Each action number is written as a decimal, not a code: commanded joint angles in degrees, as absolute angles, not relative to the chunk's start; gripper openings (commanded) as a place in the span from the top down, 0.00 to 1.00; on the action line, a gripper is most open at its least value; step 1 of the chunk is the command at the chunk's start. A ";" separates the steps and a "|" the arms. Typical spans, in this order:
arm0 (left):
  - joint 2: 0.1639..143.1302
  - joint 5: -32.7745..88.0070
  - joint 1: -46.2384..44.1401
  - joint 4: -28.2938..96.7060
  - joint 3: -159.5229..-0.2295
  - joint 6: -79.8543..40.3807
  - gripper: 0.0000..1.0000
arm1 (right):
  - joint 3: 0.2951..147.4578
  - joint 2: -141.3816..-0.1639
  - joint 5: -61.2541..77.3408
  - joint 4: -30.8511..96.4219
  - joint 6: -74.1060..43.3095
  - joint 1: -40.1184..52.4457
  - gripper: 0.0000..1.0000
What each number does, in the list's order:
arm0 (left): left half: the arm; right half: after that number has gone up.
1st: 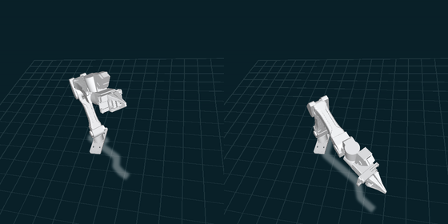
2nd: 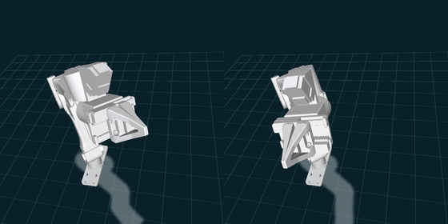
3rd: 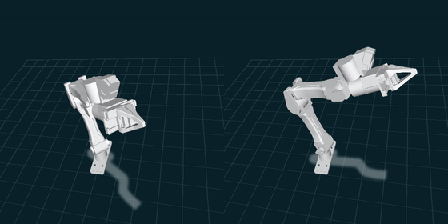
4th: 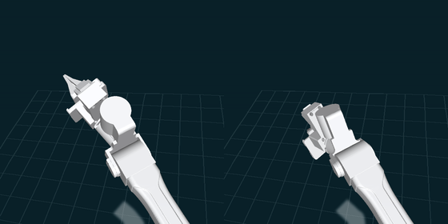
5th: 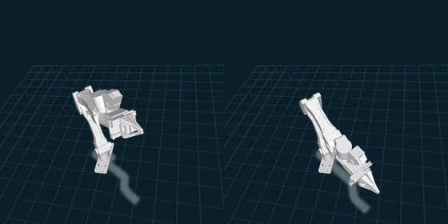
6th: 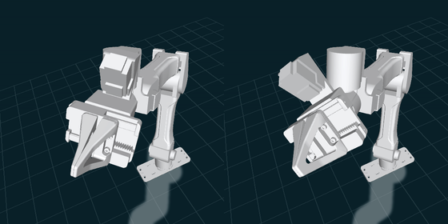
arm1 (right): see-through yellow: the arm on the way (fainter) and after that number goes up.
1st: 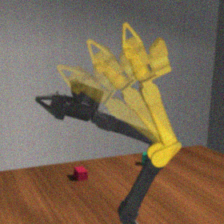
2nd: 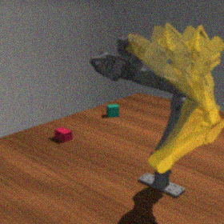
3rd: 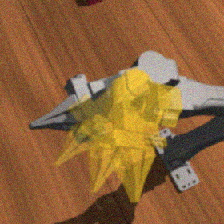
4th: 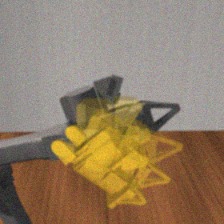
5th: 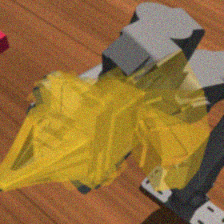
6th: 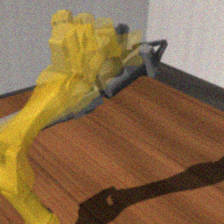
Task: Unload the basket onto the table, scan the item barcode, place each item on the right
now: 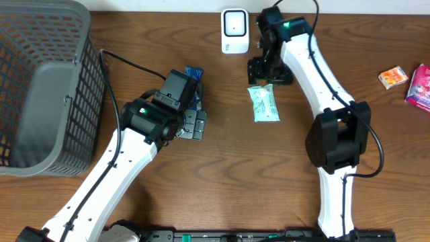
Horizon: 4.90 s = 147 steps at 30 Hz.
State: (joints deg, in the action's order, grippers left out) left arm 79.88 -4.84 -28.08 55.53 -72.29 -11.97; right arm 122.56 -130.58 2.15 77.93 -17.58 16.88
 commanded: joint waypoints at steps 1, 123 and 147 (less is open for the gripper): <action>80.05 -5.15 -27.94 55.66 -72.25 -11.86 0.02 | 122.41 -130.61 0.34 79.53 -15.51 13.82 0.01; 80.05 -5.15 -27.94 55.66 -72.25 -11.86 0.02 | 118.30 -123.17 -17.45 67.90 -22.72 22.22 0.16; 80.05 -5.15 -27.94 55.68 -72.25 -11.86 0.02 | 96.82 -123.24 -23.18 60.53 -11.94 14.00 0.29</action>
